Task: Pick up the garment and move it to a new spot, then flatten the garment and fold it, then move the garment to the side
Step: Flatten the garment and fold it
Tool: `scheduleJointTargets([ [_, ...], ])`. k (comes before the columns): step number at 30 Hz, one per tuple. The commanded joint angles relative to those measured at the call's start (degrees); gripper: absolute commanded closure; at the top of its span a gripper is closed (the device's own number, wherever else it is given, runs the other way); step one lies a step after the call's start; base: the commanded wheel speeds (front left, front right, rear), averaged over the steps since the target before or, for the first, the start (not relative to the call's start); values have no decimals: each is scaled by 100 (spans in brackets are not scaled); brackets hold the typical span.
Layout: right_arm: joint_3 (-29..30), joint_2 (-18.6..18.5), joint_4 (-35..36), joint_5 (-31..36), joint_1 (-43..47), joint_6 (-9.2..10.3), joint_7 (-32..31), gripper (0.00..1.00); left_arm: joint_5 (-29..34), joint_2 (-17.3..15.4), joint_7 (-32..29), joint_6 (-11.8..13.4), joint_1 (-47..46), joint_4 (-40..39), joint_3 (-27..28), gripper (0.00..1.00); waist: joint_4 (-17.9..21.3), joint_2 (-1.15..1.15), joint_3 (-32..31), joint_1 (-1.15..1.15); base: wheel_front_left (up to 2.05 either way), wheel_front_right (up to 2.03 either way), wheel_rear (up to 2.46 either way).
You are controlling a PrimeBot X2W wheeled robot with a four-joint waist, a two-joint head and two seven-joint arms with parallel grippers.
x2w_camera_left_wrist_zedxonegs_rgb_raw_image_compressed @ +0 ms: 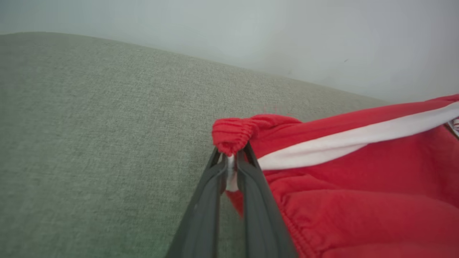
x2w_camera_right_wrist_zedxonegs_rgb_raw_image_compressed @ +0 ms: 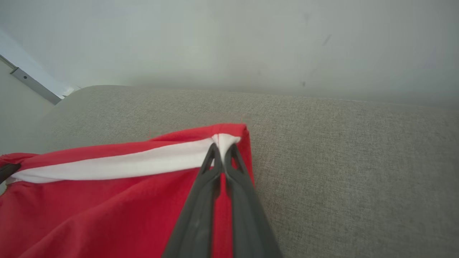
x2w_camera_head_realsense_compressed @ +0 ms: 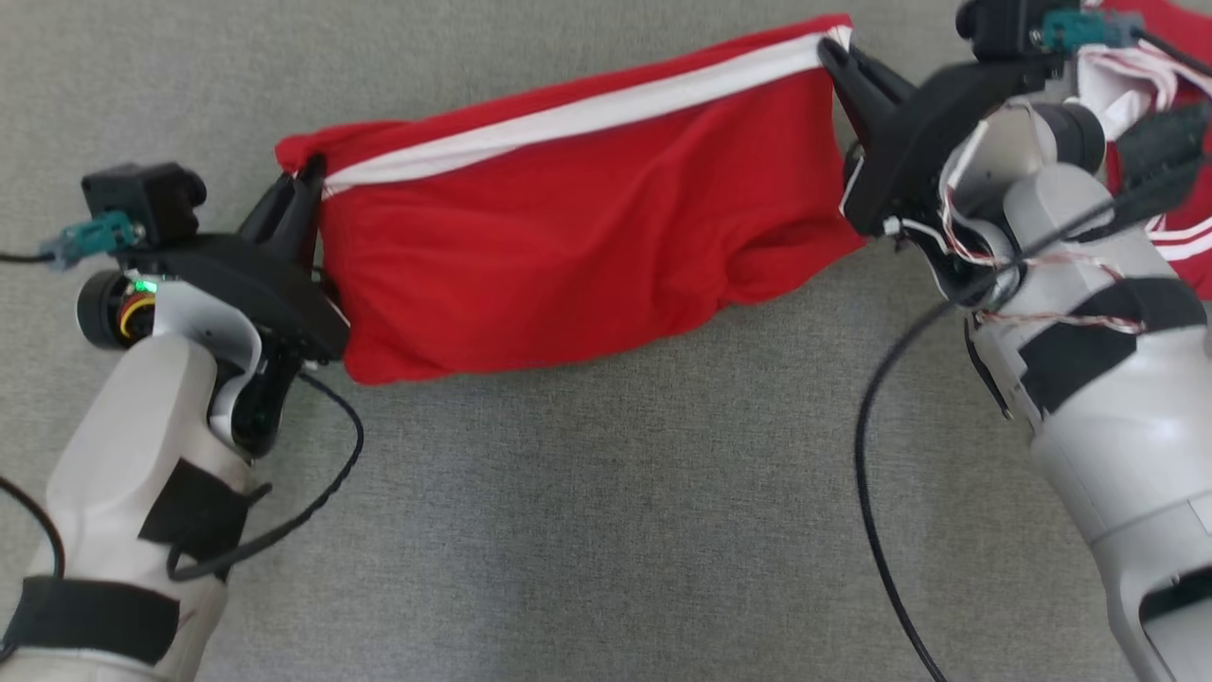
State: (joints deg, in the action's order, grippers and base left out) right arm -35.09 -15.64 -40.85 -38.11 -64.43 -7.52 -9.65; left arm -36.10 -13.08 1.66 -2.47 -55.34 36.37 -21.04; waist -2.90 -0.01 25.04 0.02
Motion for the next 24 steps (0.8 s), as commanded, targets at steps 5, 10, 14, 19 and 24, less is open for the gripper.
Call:
scheduleJointTargets([
  [5,-294,110,-561,-164,-428,5,230,100,61,109,166,-99,-316,423,-91,100,-17,1,231,-2,0,0,0],
  [10,-647,130,-971,-316,-630,5,421,51,107,204,346,-237,-469,800,-224,93,-54,1,133,-2,0,0,0],
  [14,-864,107,-1134,-574,-557,5,553,0,124,247,566,-303,-383,983,-300,0,-65,1,-73,-2,0,0,0],
  [19,-1115,-42,-1095,-864,-266,5,859,0,58,189,933,-361,-134,1000,-286,0,-49,1,-464,-2,0,0,0],
  [24,-1300,-247,-953,-1106,129,5,1289,0,52,86,1265,-286,368,605,-126,0,-22,1,-901,-2,0,0,0],
])
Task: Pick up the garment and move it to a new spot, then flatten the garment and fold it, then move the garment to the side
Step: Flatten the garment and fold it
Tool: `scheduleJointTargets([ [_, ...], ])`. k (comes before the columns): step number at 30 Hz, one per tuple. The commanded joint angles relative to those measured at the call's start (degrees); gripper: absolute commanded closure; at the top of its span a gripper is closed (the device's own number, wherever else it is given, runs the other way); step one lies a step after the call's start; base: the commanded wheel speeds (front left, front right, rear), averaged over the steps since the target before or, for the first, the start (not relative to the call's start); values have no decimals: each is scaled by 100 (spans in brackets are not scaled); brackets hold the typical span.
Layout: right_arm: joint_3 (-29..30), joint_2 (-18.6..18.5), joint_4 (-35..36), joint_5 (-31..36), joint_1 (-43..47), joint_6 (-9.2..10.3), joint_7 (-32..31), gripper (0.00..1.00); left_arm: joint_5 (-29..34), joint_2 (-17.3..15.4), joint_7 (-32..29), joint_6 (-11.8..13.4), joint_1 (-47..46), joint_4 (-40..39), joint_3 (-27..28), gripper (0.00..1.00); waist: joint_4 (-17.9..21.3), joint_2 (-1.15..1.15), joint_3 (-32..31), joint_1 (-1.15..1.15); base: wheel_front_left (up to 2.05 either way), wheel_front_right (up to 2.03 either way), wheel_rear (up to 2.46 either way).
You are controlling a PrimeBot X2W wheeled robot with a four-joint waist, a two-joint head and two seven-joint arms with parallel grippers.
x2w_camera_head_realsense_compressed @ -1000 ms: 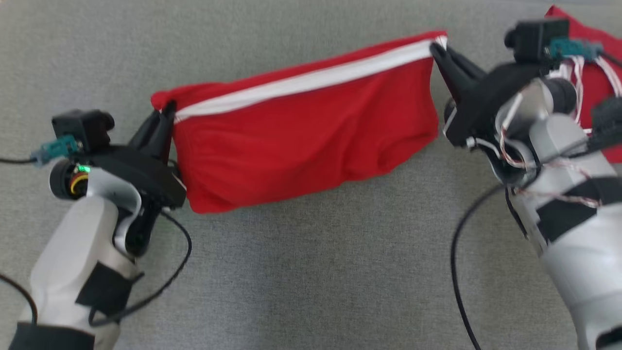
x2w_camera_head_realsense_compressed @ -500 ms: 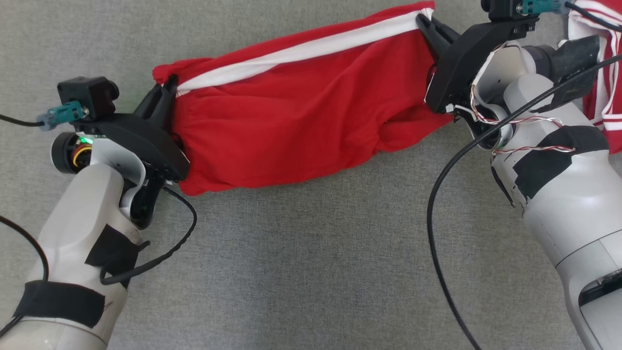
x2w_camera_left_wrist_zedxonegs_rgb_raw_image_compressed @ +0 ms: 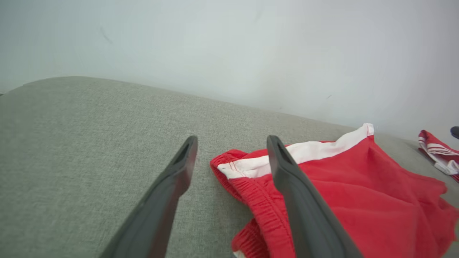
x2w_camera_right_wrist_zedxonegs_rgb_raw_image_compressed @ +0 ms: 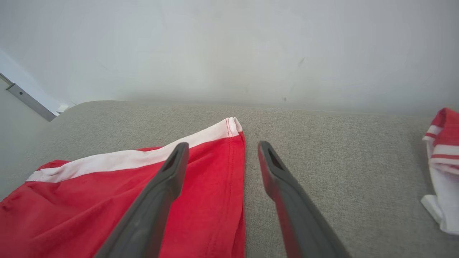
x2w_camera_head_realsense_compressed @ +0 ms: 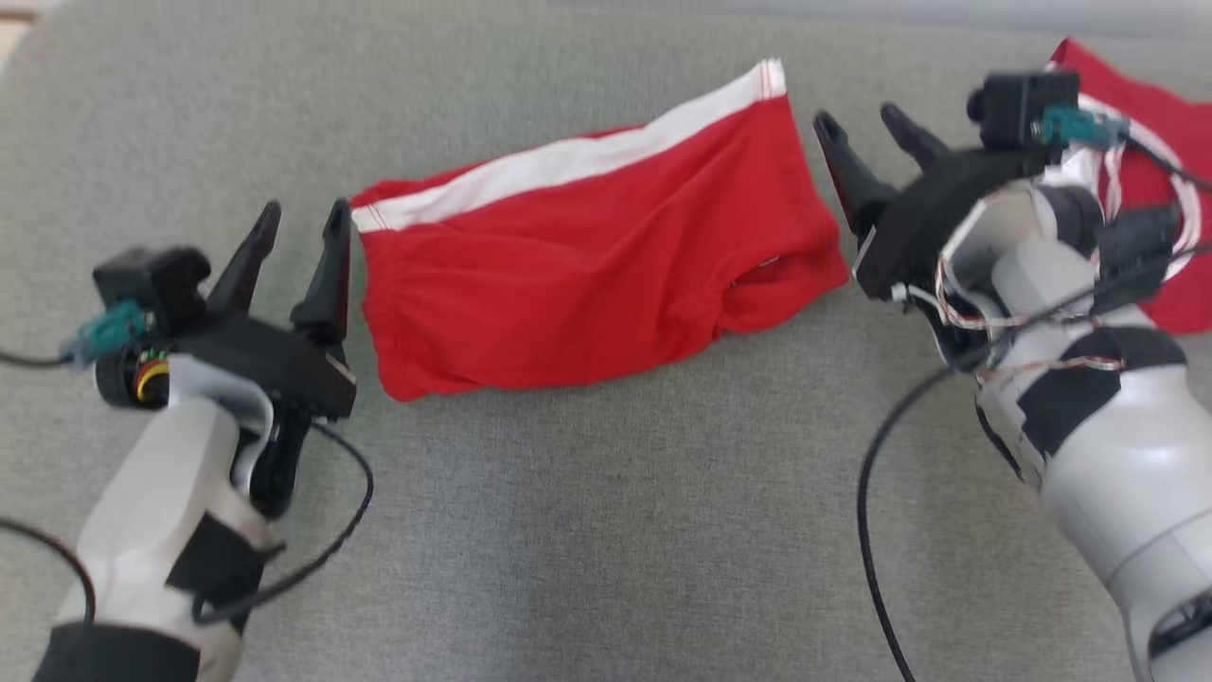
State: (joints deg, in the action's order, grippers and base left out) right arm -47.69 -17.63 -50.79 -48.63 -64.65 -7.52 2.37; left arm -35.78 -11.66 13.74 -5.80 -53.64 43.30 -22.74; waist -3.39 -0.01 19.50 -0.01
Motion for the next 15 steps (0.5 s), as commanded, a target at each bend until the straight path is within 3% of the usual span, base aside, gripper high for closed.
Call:
scheduleJointTargets([
  [1,-68,-98,65,-82,243,5,175,0,47,-72,85,90,332,-237,84,0,29,1,-428,1,0,0,0],
  [7,-165,-347,185,-134,805,5,733,0,512,-243,144,564,1362,-1558,369,0,35,1,-800,1,0,0,0],
  [15,75,-505,455,109,1709,5,1206,0,1192,-160,148,1126,3030,-3337,714,0,-11,1,-1170,1,0,0,0],
])
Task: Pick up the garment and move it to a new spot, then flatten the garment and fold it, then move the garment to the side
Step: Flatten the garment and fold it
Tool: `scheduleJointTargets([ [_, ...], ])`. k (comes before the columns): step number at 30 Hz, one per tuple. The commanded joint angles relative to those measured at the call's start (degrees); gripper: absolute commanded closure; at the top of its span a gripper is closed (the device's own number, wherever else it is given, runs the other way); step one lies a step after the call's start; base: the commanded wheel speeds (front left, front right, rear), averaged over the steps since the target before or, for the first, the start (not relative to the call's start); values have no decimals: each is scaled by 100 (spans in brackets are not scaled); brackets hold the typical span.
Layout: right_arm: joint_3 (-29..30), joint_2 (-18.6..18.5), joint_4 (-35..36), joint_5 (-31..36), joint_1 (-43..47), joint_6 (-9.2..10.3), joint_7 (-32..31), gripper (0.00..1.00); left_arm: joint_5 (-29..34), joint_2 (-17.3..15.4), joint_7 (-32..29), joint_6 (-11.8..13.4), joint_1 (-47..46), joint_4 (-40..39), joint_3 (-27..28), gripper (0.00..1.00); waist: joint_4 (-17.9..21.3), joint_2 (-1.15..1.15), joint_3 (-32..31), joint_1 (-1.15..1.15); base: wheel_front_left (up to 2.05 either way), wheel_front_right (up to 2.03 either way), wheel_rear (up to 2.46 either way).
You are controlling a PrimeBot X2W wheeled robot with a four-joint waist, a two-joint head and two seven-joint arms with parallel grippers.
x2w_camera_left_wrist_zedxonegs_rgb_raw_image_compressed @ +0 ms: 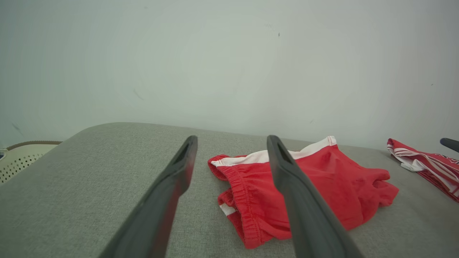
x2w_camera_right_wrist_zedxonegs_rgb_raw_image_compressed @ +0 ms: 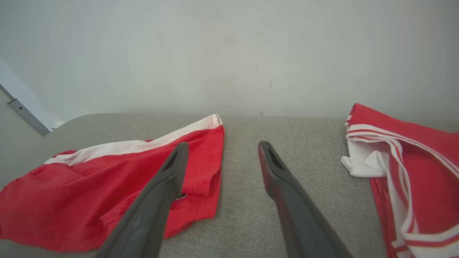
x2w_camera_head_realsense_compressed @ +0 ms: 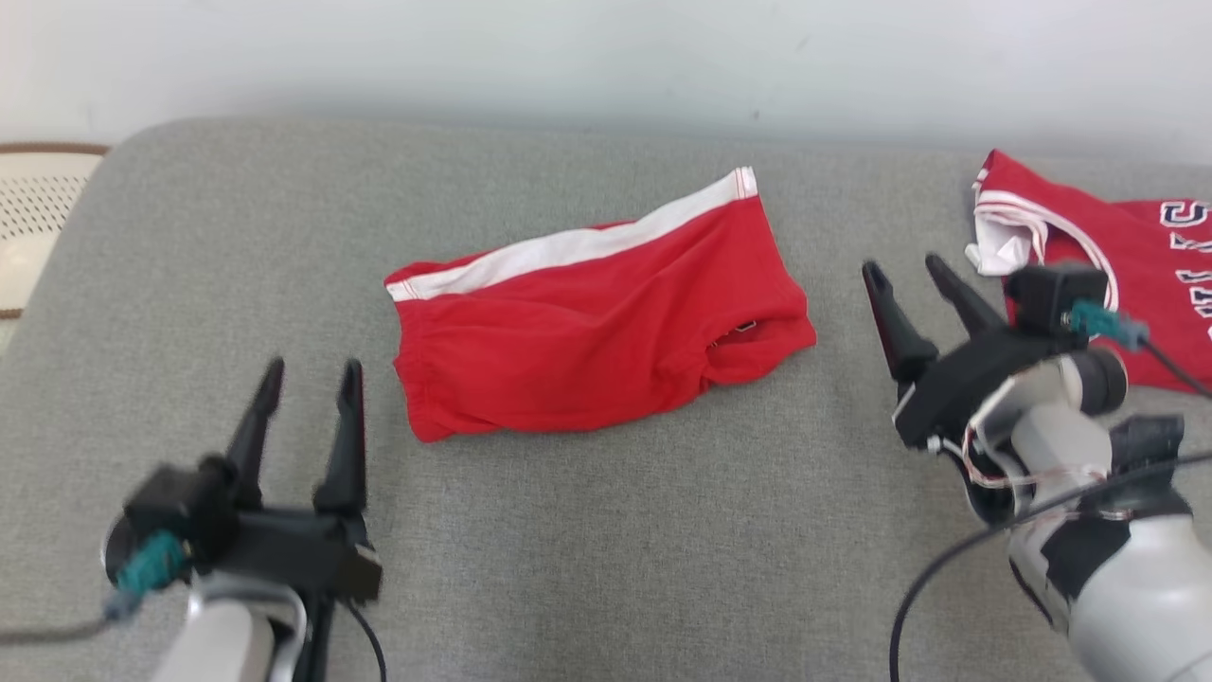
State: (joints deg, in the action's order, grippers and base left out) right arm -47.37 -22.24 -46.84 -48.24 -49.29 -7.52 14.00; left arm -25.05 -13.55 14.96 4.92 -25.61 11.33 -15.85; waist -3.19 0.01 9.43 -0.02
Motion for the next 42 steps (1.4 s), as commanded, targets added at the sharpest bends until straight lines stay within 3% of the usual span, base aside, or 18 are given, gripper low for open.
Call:
scheduleJointTargets([
  [1,99,-44,112,102,300,5,69,0,175,49,26,101,401,-299,52,0,-34,-1,-186,2,0,0,0],
  [11,784,40,458,416,1223,5,115,0,666,391,27,461,1538,-1274,307,0,-147,-1,-311,2,0,0,0],
  [21,1523,330,469,944,1132,5,-260,0,890,616,27,400,1933,-1302,541,0,-446,-1,-388,2,0,0,0],
  [28,1976,430,-346,1761,405,5,-705,0,943,821,28,210,1802,-1174,487,0,-923,-1,-188,2,0,0,0],
  [42,2560,517,-2193,1992,-432,5,-1005,0,1059,1019,28,-57,1549,-884,409,0,-1536,-1,181,2,0,0,0],
])
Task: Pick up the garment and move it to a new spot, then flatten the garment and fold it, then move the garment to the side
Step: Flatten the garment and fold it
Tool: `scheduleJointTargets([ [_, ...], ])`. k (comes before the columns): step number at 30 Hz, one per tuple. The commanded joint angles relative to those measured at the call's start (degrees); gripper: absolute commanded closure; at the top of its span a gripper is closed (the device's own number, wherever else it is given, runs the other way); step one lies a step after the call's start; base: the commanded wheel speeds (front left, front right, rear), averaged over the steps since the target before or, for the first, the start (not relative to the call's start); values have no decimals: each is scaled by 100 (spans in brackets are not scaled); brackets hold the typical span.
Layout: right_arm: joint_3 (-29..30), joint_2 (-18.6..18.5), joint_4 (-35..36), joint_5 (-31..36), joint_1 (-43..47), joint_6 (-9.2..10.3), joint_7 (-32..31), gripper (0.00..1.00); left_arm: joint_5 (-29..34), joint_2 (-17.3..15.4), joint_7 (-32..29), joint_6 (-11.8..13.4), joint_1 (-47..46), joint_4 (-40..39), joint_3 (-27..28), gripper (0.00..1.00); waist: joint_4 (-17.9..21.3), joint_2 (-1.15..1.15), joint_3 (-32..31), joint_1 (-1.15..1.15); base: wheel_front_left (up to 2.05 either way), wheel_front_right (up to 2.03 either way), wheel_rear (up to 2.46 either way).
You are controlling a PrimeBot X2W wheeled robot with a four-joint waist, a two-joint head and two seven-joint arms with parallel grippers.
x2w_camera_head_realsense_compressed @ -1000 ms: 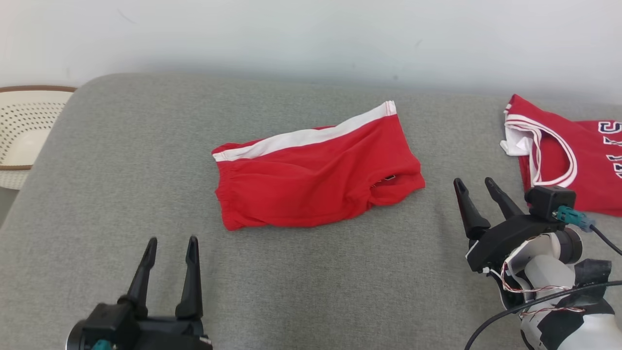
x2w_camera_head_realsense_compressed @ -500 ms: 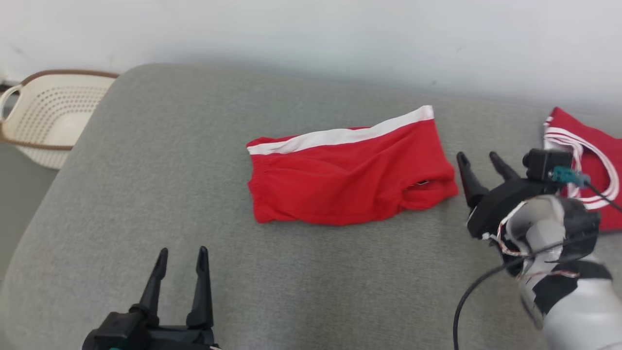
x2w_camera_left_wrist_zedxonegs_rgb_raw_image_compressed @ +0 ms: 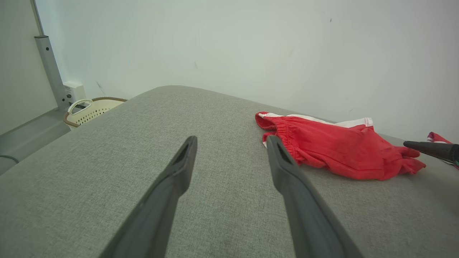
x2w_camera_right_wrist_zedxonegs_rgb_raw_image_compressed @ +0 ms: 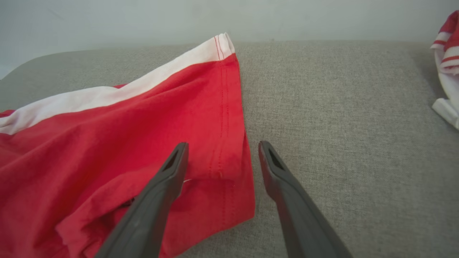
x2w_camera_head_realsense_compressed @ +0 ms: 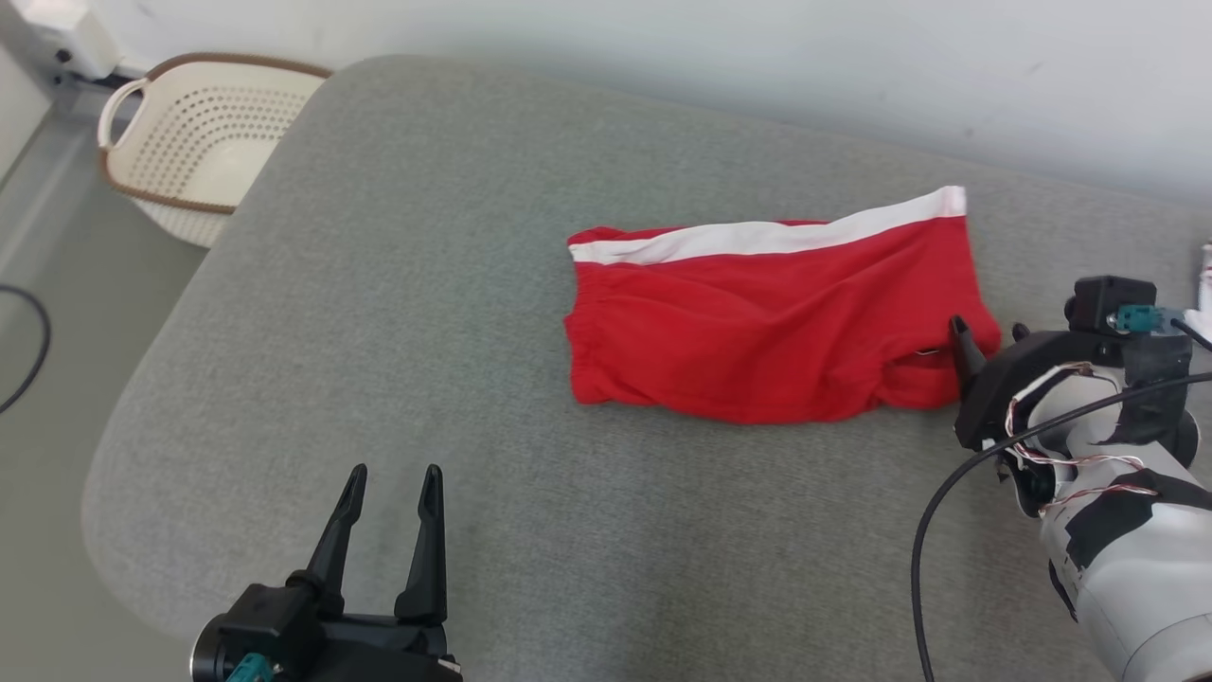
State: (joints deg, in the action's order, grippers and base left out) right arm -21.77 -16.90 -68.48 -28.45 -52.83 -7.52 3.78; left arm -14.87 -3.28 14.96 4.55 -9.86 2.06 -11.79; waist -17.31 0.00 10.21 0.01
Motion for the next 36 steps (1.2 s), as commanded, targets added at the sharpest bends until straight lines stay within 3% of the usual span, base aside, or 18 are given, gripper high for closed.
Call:
scheduleJointTargets([
  [1,17,-11,-117,26,-82,5,15,0,43,1,28,-30,-57,53,-2,0,-143,0,105,-1,0,0,0],
  [15,164,252,-516,34,103,5,-156,0,124,31,28,-79,5,102,158,0,-1,0,11,-1,0,0,0],
  [16,175,277,-515,20,88,5,-110,54,124,31,28,-88,-7,108,148,0,-5,0,12,-1,0,0,0],
  [17,172,310,-516,11,89,5,-78,89,123,30,28,-93,-17,119,138,0,-8,0,13,-1,0,0,0],
  [18,170,328,-518,-2,97,5,-59,100,122,32,28,-107,-24,133,125,0,-13,0,12,-1,0,0,0],
  [28,138,502,-316,-268,436,5,507,100,185,34,28,-147,172,297,223,0,49,0,-287,-1,0,0,0],
  [36,-284,666,456,-757,1432,5,778,100,238,31,28,-286,543,419,333,0,365,0,-801,-1,0,0,0],
])
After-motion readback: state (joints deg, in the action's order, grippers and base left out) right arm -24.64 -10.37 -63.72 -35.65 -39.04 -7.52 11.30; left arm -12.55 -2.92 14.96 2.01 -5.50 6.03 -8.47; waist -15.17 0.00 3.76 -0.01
